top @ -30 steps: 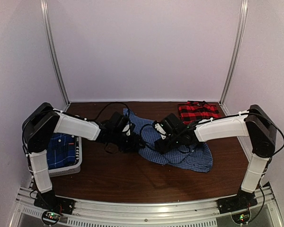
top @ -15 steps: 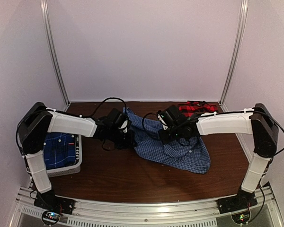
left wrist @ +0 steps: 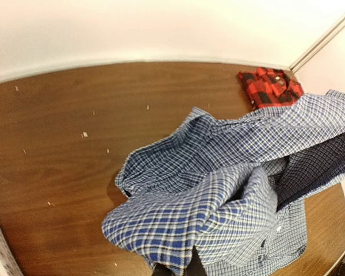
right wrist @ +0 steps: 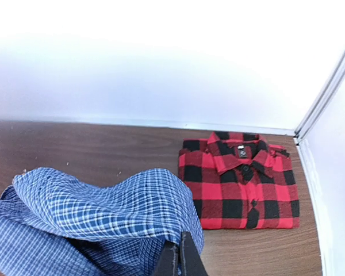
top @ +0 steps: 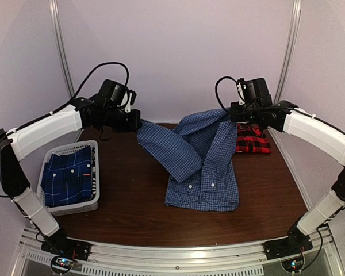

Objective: Fold and stack the long sleeve shirts
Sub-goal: Pick up the crumpled shirt from the center of the board, then flatten out the crumpled shirt at the center of the board.

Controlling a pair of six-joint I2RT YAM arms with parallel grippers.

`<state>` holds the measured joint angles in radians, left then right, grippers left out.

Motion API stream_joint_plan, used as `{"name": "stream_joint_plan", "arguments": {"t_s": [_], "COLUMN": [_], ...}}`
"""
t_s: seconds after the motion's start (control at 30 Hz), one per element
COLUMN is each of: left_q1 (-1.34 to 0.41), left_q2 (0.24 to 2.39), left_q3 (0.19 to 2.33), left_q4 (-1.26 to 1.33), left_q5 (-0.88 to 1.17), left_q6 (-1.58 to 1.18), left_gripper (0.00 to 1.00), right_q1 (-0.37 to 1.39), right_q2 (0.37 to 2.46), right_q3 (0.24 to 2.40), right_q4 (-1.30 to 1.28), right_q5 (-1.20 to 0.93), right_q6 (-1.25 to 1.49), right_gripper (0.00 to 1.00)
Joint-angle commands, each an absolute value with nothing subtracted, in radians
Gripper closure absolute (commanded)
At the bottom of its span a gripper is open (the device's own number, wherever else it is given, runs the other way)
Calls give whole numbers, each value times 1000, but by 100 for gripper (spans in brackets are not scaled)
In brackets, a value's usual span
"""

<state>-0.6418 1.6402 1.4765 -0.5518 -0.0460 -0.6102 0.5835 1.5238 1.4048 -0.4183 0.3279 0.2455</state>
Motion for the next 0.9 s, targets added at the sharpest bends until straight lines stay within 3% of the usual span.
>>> {"name": "stream_joint_plan", "arguments": {"t_s": [0.0, 0.6, 0.87], "left_q1": [-635, -635, -572], "left_q2": [1535, 1409, 1451], "left_q3": [1651, 2166, 2215], "left_q4": [-635, -598, -620], "left_q5": [-92, 320, 212], "left_q6": [-424, -210, -236], "left_gripper": [100, 100, 100], "right_q1": [536, 511, 503], "right_q2": [1439, 1161, 1216], "right_q3": [1500, 1801, 1903], "right_q4": [-436, -405, -462], "right_q5": [409, 410, 443], "right_q6": [200, 104, 69], "right_gripper": [100, 100, 100]}}
